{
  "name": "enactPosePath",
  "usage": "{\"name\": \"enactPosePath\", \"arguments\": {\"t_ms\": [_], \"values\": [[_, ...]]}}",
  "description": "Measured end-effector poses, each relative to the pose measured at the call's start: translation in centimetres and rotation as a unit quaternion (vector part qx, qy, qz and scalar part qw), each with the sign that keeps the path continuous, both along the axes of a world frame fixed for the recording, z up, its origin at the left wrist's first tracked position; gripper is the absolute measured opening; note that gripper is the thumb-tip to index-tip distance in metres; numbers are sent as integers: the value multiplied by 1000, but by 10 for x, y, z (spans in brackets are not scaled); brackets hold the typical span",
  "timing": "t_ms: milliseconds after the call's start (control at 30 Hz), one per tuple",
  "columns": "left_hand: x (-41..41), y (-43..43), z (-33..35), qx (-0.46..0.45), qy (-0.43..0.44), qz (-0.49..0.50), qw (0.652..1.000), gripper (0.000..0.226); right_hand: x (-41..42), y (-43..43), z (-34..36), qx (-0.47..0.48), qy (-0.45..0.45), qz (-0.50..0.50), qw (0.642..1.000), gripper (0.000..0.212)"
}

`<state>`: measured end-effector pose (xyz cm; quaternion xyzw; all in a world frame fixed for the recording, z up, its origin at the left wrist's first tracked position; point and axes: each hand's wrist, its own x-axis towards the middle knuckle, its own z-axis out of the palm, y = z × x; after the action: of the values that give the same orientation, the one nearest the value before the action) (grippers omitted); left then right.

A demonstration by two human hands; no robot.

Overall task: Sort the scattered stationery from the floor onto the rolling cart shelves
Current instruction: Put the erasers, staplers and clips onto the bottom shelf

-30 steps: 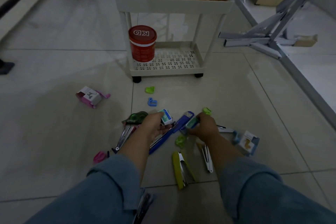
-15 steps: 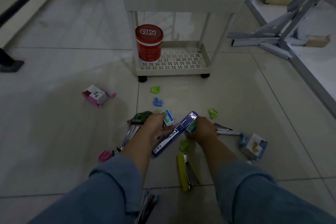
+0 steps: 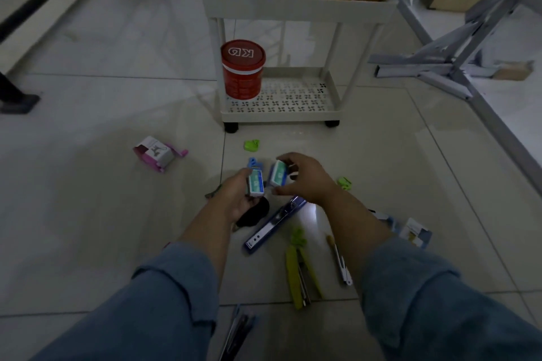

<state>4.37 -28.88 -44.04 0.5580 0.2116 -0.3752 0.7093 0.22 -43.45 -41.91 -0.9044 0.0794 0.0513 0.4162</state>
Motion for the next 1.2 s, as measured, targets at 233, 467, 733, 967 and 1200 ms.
{"name": "enactPosePath", "arguments": {"t_ms": [233,467,733,967,1200], "values": [[-2,5,2,-43,27,-6,999,43,17,22,8,-53,-2,119,991,59],[0,6,6,-80,42,-49,995,57,21,20,10,-105,19,160,981,63],[5,1,23,-113,55,-2,992,52,22,10,19,32,-11,55,998,55],[29,-16,84,-17,-69,1,997,38,52,-36,90,35,-96,-46,994,57],[69,-70,218,-14,-275,-34,961,36,77,-96,195,-32,-200,-81,976,63]]}}
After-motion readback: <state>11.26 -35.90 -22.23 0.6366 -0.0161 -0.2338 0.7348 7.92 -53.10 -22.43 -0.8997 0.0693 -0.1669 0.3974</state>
